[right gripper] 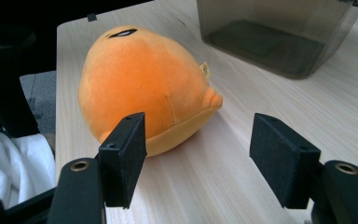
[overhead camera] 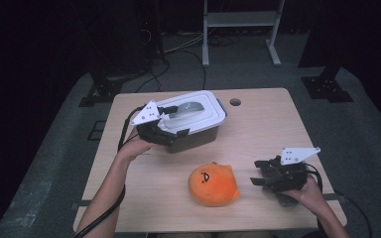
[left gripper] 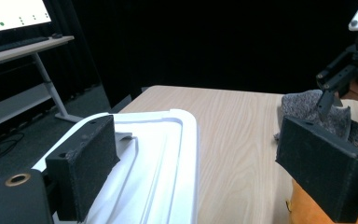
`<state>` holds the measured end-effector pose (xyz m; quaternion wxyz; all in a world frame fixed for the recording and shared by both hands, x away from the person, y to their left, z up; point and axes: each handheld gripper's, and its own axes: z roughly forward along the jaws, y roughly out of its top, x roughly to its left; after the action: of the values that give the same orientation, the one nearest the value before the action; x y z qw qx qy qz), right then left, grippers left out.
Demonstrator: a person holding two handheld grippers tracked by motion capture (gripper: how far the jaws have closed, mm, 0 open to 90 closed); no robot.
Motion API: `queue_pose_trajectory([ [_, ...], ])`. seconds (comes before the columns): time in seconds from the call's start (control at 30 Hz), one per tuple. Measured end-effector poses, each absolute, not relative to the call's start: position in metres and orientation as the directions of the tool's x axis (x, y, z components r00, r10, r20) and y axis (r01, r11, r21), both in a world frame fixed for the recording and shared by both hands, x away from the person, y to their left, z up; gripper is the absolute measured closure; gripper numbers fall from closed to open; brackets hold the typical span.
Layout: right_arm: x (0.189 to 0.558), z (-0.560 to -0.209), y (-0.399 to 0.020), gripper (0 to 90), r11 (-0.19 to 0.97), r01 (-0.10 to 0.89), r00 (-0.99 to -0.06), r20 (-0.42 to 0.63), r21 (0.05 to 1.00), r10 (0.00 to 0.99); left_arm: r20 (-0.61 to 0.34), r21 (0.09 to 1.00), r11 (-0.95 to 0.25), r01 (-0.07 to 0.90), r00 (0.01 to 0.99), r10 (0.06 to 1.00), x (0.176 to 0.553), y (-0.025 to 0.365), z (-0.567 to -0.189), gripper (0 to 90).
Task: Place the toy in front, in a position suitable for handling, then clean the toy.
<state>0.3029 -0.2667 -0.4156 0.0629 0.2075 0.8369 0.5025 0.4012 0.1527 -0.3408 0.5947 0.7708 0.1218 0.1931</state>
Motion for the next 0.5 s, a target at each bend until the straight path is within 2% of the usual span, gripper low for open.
queue_pose_trajectory([
  [0.5, 0.303, -0.415, -0.266, 34.8, 0.401, 0.285, -0.907, 0.11, 0.871, 0.407, 0.16, 0.958, -0.285, -0.037, 0.893, 0.421, 0.427, 0.157, -0.339, 13.8],
])
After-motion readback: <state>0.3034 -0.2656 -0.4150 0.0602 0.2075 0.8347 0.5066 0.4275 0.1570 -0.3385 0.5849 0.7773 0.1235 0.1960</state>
